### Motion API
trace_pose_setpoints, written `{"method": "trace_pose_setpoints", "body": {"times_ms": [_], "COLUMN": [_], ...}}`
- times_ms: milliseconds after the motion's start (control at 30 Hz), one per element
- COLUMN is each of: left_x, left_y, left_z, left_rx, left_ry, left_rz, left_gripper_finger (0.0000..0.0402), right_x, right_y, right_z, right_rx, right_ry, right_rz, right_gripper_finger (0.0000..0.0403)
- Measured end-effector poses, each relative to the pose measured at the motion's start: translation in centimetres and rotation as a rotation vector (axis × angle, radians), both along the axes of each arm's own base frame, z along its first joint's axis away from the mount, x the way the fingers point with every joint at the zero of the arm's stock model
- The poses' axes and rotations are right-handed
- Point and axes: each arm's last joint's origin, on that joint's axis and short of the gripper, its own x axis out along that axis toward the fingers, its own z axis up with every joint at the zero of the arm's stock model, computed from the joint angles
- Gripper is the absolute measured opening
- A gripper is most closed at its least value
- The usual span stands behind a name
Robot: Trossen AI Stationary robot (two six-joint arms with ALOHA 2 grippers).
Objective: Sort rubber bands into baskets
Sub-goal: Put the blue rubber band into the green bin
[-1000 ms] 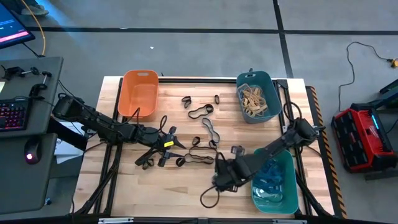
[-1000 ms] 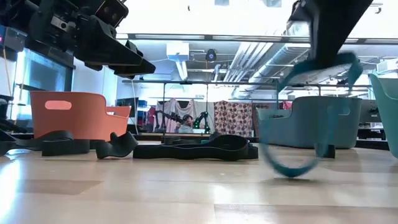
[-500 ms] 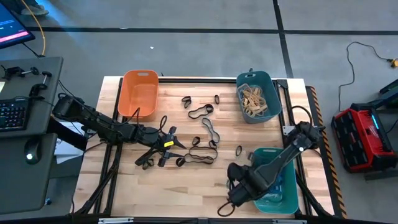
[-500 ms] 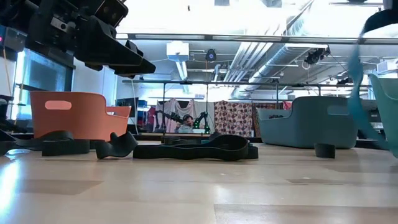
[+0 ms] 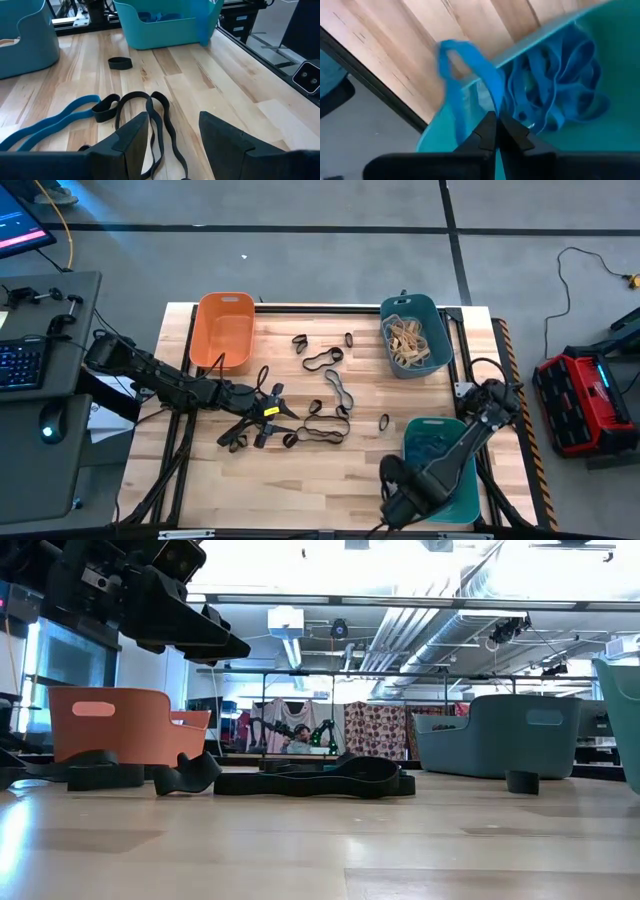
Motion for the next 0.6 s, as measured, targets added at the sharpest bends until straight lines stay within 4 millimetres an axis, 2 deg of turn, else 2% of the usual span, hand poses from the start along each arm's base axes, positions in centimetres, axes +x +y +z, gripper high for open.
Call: {"method": "trace_pose_setpoints", "body": {"times_ms": [133,367,600], "left_x": [0.0,0.0,0.0], "left_y": [0.0,0.0,0.0], "left_z": [0.0,0.0,0.0], "left_rx": [0.000,0.000,0.000], "left_ry": [0.000,0.001,0.001], "left_rz": [0.000,0.000,0.000], "left_gripper_finger": [0.0170,0.0170,0.0170], "right_x": [-0.6,-2.6,-4.5], "right_y": [0.2,-0.6,-1.8], "right_z": [-0.8,-5.3,-8.5], "right_rx": [-0.012,-0.050,-0.174], "right_ry": [0.043,0.310,0.400], "right_rz": [-0.057,-0.126,-0.099], "right_gripper_finger": [0.0000,0.0000,0.0000]}}
